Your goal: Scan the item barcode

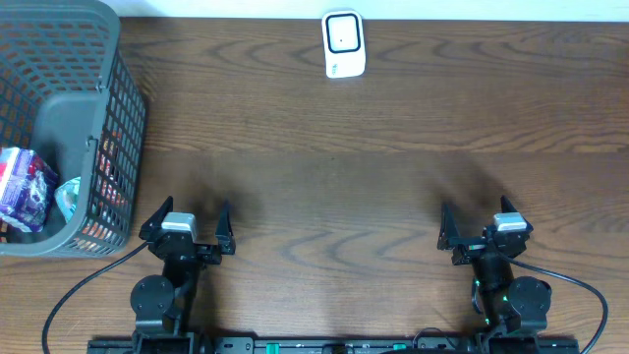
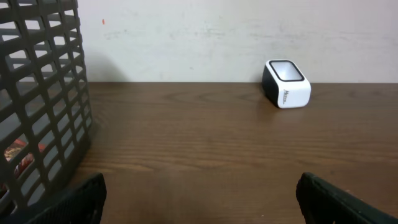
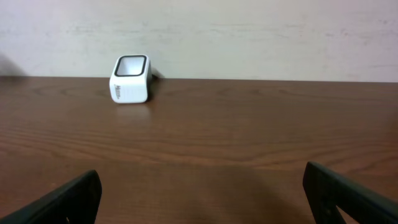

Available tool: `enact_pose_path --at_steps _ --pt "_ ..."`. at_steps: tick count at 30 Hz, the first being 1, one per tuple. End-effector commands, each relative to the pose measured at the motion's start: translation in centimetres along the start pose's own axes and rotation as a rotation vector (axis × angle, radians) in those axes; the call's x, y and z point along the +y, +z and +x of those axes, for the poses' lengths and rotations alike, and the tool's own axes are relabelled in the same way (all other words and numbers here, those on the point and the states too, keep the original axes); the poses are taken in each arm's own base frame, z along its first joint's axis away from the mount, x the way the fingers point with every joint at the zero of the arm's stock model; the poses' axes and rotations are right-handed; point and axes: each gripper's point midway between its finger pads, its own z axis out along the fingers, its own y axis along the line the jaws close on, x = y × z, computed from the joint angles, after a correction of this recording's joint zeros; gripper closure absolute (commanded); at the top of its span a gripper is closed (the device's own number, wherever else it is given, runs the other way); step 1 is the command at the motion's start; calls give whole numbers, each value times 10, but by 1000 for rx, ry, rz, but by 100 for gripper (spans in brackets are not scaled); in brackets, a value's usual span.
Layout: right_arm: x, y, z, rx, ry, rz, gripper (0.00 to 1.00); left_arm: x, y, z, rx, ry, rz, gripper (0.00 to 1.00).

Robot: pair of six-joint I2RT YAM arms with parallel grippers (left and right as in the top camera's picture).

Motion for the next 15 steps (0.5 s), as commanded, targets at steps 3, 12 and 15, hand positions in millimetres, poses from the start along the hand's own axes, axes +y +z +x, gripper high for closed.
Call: enact_pose_path --at_steps 3,12,15 --pt "-2 0 2 7 14 9 1 -2 1 16 54 -1 14 2" --pt "-2 0 2 7 14 9 1 -52 -7 14 81 -225 302 2" --pt "-2 0 2 7 14 8 1 -52 -7 10 67 -223 305 2"
